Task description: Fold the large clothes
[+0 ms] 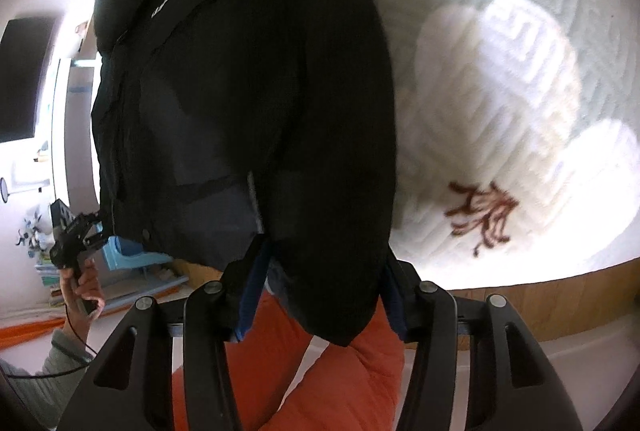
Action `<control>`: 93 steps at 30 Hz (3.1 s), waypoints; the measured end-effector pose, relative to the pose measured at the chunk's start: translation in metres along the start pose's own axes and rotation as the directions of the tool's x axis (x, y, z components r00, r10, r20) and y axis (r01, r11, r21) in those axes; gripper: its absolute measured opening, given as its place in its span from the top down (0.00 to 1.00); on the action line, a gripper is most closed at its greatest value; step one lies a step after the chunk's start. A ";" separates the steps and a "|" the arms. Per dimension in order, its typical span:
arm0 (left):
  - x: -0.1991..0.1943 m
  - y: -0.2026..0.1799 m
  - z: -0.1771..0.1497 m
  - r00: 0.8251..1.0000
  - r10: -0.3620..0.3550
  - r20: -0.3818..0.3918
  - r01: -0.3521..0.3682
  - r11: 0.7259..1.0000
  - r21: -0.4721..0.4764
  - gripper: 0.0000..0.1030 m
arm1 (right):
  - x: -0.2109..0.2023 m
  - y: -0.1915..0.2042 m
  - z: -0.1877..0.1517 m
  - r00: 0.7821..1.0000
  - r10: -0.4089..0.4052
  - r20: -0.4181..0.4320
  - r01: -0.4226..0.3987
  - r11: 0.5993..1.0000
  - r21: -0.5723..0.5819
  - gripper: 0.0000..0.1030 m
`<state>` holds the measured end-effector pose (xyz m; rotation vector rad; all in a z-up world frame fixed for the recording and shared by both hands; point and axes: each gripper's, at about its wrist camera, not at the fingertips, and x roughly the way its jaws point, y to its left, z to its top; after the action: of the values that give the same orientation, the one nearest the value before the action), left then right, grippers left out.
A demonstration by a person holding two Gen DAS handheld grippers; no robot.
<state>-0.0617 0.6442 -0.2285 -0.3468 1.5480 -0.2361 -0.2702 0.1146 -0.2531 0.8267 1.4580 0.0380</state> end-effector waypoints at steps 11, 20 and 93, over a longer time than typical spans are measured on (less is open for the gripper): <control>-0.032 -0.046 0.012 0.997 -0.068 0.033 0.063 0.989 0.130 0.92 | -0.032 0.017 0.001 0.997 0.029 0.068 -0.029 1.000 0.002 0.87; -0.117 -0.117 0.087 0.931 -0.286 0.225 0.248 0.951 0.184 0.92 | -0.132 0.059 0.051 0.984 0.022 0.179 -0.017 1.000 -0.024 0.89; 0.020 -0.251 0.426 0.952 -0.296 0.074 0.235 0.867 0.439 0.87 | -0.104 0.135 0.400 0.862 -0.234 0.449 0.386 0.878 -0.283 0.80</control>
<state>0.3808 0.4336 -0.1604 -0.2218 1.2638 -0.7424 0.1250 -0.0262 -0.1371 0.2562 1.1261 -0.1041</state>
